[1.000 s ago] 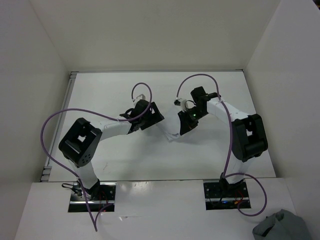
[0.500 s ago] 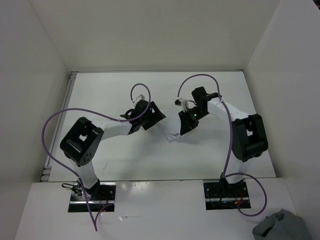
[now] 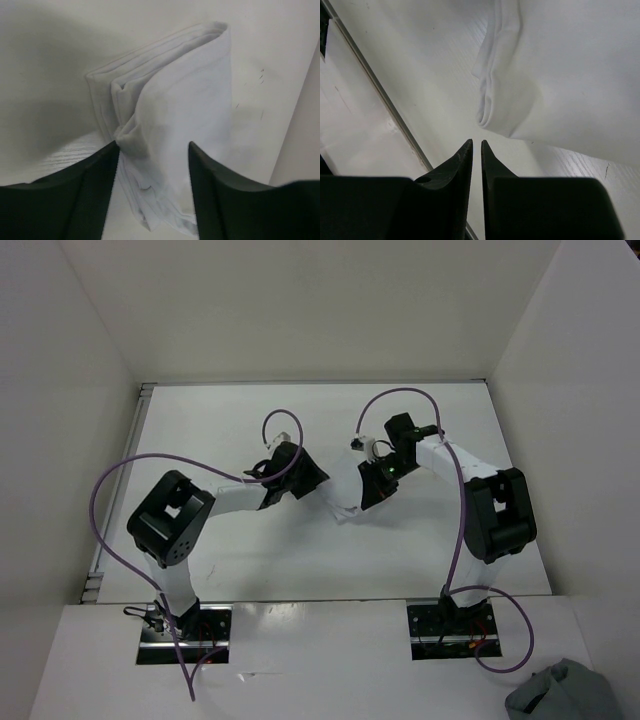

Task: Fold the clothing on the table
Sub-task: Fold the skirt

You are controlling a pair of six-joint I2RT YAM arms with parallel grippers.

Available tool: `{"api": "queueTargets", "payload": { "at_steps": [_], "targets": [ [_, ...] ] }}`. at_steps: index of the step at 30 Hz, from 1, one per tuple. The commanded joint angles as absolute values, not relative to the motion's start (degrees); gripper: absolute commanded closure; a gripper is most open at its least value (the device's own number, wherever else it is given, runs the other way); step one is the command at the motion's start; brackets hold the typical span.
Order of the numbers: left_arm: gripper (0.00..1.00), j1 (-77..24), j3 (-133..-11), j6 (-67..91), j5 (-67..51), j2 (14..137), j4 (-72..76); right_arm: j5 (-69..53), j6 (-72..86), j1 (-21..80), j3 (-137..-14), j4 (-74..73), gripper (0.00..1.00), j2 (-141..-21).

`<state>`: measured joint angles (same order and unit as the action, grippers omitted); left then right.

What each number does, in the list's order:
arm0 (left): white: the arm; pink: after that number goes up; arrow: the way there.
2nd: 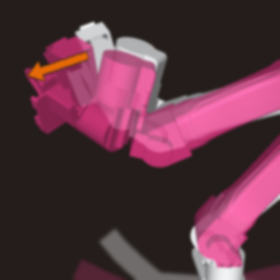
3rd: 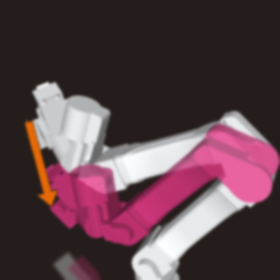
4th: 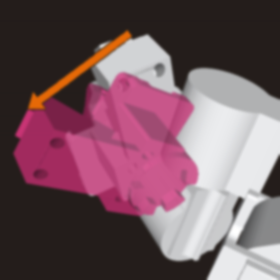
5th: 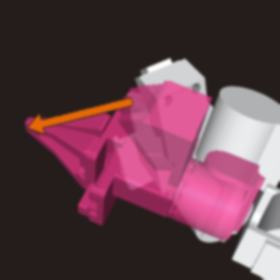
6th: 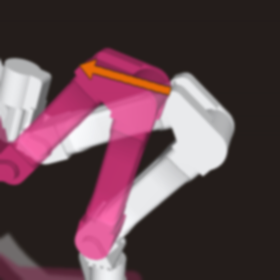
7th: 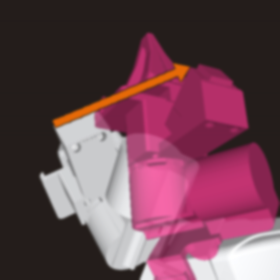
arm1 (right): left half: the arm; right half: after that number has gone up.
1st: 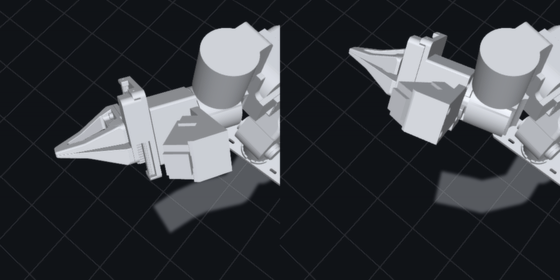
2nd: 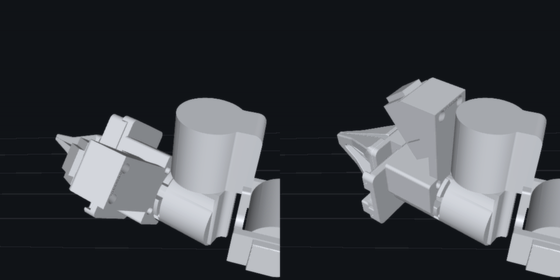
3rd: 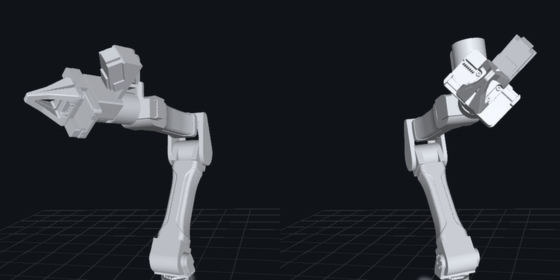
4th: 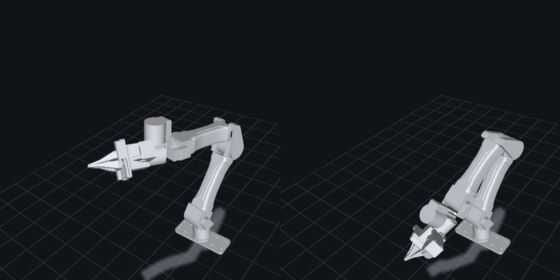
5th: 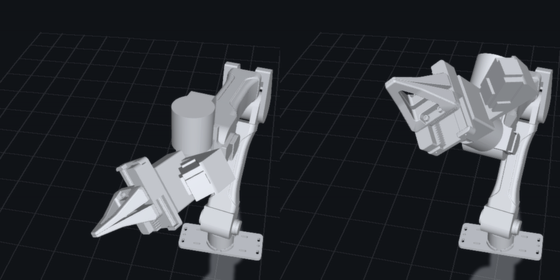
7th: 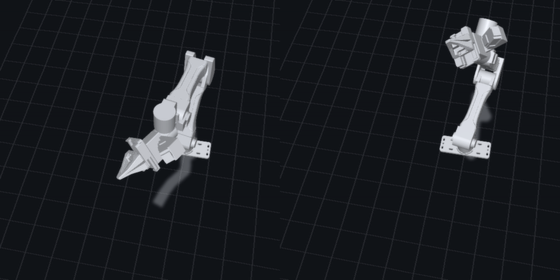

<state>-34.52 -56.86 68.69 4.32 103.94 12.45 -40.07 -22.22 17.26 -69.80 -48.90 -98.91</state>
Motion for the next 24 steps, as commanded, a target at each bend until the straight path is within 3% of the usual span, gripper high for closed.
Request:
{"api": "queueTargets", "payload": {
  "at_steps": [1,6,11,15,24],
  "targets": [
    [0.41,-34.19,-56.43,70.39,3.96,105.38,16.00,-41.92,-23.38,16.70,-69.52,-48.96,0.84,-98.44],
    [0.74,-34.19,-56.43,70.40,3.96,106.00,16.52,-41.92,-23.90,16.17,-69.52,-49.48,0.84,-98.44],
    [0.90,-34.71,-55.81,69.79,5.19,103.81,17.05,-42.45,-23.91,15.64,-69.52,-49.48,0.84,-98.44],
    [0.97,-35.33,-56.16,67.24,7.91,98.98,15.21,-42.97,-24.52,15.64,-69.52,-50.00,0.84,-98.44],
    [0.98,-37.18,-63.71,59.86,14.06,94.83,10.99,-43.51,-24.52,15.12,-69.52,-50.01,0.84,-99.49]
  ]
}}
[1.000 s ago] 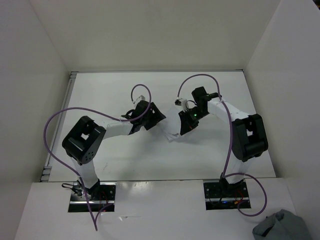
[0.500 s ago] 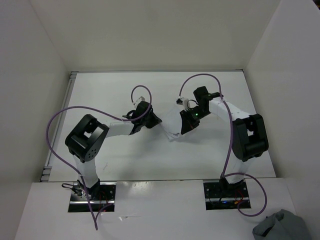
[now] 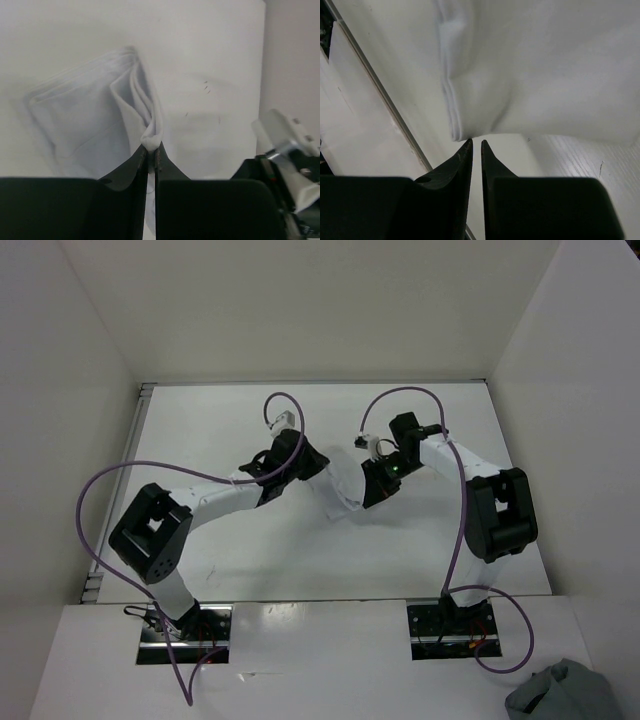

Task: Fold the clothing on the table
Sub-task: Fold the skirt

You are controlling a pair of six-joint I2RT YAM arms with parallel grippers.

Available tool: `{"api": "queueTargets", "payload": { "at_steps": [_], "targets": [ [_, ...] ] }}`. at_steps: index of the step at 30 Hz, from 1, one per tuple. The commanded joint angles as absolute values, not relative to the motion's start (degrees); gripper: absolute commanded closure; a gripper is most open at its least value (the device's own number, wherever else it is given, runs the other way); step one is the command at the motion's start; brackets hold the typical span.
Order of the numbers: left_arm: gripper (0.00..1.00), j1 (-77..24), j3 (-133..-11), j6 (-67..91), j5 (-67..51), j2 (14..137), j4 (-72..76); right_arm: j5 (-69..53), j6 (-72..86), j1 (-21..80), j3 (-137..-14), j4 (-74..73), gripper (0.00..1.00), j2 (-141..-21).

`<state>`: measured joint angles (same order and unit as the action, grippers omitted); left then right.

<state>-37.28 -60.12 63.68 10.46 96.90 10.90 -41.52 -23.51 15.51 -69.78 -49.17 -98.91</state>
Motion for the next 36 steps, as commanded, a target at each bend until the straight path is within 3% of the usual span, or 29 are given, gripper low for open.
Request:
{"api": "queueTargets", "payload": {
  "at_steps": [1,11,16,21,33,36],
  "targets": [
    [0.98,-37.18,-64.24,59.16,14.06,94.83,10.20,-43.51,-24.52,15.12,-69.52,-50.01,0.84,-100.01],
    [0.98,-36.12,-67.24,56.78,12.92,99.32,10.20,-43.51,-23.47,15.12,-68.99,-48.87,0.86,-101.16],
    [0.98,-36.12,-69.86,54.24,13.44,99.32,10.20,-44.48,-20.66,13.45,-66.10,-42.74,0.86,-93.62],
    [0.97,-36.12,-73.64,51.42,12.31,100.37,10.81,-39.91,-15.48,13.45,-61.97,-35.52,0.74,-86.76],
    [0.95,-34.98,-81.39,50.27,9.05,108.54,9.49,-37.89,-13.97,11.16,-60.82,-33.49,0.72,-86.04],
    [0.94,-34.45,-80.86,50.27,9.05,108.54,9.49,-34.20,-11.43,11.16,-60.82,-29.99,0.41,-84.82]
  ]
}}
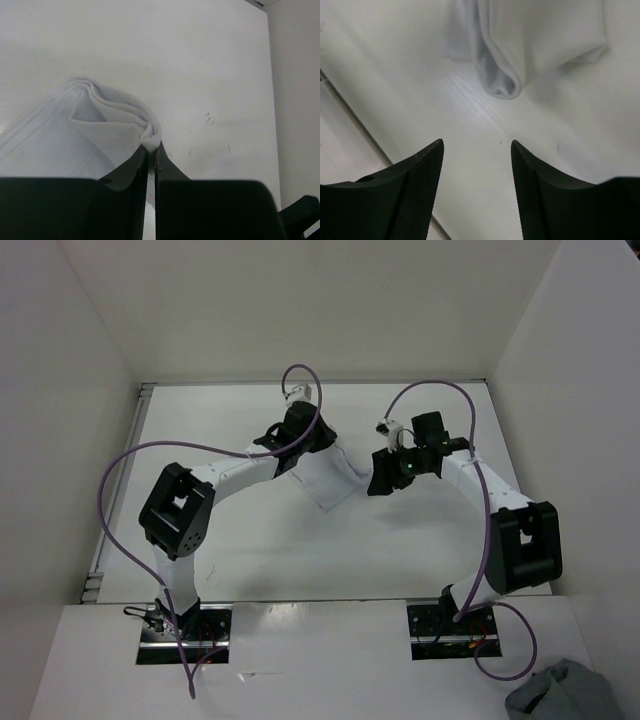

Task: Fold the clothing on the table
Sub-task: Fold the skirt

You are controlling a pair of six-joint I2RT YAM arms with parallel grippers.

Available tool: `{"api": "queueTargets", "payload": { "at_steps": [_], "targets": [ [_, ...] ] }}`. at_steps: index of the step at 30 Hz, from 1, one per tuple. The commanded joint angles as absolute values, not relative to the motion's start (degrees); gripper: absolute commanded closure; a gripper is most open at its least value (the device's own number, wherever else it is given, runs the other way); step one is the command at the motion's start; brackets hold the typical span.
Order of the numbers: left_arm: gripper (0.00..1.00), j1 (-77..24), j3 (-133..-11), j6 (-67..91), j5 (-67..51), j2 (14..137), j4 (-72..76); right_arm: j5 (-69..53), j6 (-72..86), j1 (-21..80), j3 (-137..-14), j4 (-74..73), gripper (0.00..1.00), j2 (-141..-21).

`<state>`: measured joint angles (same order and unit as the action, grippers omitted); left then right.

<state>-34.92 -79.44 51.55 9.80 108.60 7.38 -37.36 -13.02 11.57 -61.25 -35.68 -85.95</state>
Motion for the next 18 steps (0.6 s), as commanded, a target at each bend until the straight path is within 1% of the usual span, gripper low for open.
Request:
{"api": "queueTargets", "payload": {
  "at_steps": [1,3,6,9,13,15,18],
  "targets": [
    [0.94,-34.45,-80.86,50.27,8.53,108.54,9.49,-32.62,-10.90,11.16,-60.12,-28.67,0.37,-84.03],
    [0.94,-34.45,-80.86,49.75,8.53,109.07,9.49,-28.05,-10.90,11.16,-58.45,-23.33,0.26,-81.13],
    [0.94,-33.93,-81.91,49.75,8.53,109.07,8.96,-24.62,-14.58,11.16,-54.94,-15.16,0.26,-78.05],
    [0.94,-33.93,-81.91,49.75,8.53,109.60,8.35,-22.94,-21.08,11.69,-51.86,-8.55,0.26,-78.05],
    [0.94,-33.40,-81.91,49.75,8.00,109.60,8.35,-21.36,-24.17,12.30,-49.23,-1.08,0.26,-78.05],
    [0.94,-33.40,-81.91,49.75,8.00,109.60,8.35,-23.73,-24.70,13.00,-49.22,-0.26,0.26,-77.52],
    [0.94,-32.87,-81.91,49.75,8.00,109.60,7.83,-23.73,-26.10,15.46,-50.01,-0.79,0.26,-78.83]
  ]
}}
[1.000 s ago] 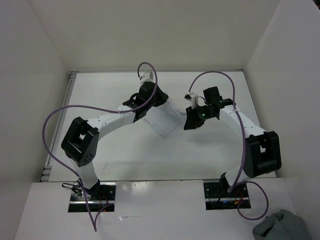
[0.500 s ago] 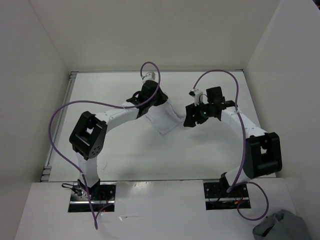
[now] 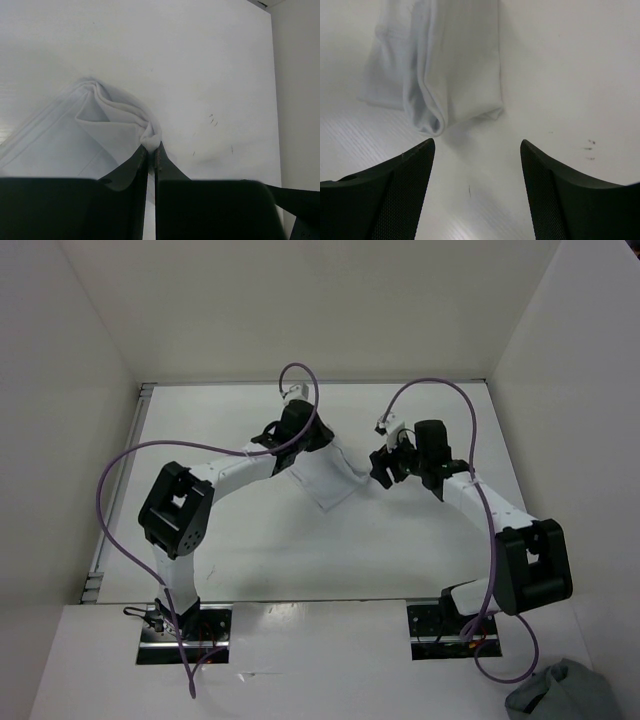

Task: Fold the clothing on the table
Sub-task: Fold the skirt

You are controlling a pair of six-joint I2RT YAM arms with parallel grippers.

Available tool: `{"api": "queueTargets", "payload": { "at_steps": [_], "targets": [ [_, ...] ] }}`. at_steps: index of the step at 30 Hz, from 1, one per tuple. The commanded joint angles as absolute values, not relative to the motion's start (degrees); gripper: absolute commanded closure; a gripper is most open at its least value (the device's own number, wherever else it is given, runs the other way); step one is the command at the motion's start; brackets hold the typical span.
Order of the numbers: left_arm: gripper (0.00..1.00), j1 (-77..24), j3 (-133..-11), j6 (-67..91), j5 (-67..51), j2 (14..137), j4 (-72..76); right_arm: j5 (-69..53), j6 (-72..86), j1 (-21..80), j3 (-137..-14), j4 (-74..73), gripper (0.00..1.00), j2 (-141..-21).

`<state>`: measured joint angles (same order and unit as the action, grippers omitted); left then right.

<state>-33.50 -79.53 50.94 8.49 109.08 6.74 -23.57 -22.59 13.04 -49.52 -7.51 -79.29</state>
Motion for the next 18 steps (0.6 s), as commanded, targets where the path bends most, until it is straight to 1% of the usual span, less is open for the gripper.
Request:
{"api": "queueTargets", "payload": {
  "at_steps": [1,8,10,18],
  "targets": [
    [0.94,-32.87,-81.91,49.75,8.00,109.60,7.82,-23.73,-26.10,15.47,-50.62,-1.57,0.26,-78.84],
    [0.94,-32.34,-82.44,49.75,7.47,109.60,7.82,-27.33,-27.42,19.06,-50.63,-5.36,0.26,-77.43],
    [0.94,-32.34,-82.44,49.75,7.47,110.13,7.82,-24.89,-28.65,21.34,-50.63,-5.98,0.26,-77.95],
    [0.94,-32.34,-82.97,49.75,6.94,110.13,7.29,-22.33,-28.04,23.82,-52.47,-5.63,0.26,-83.84]
  ]
}}
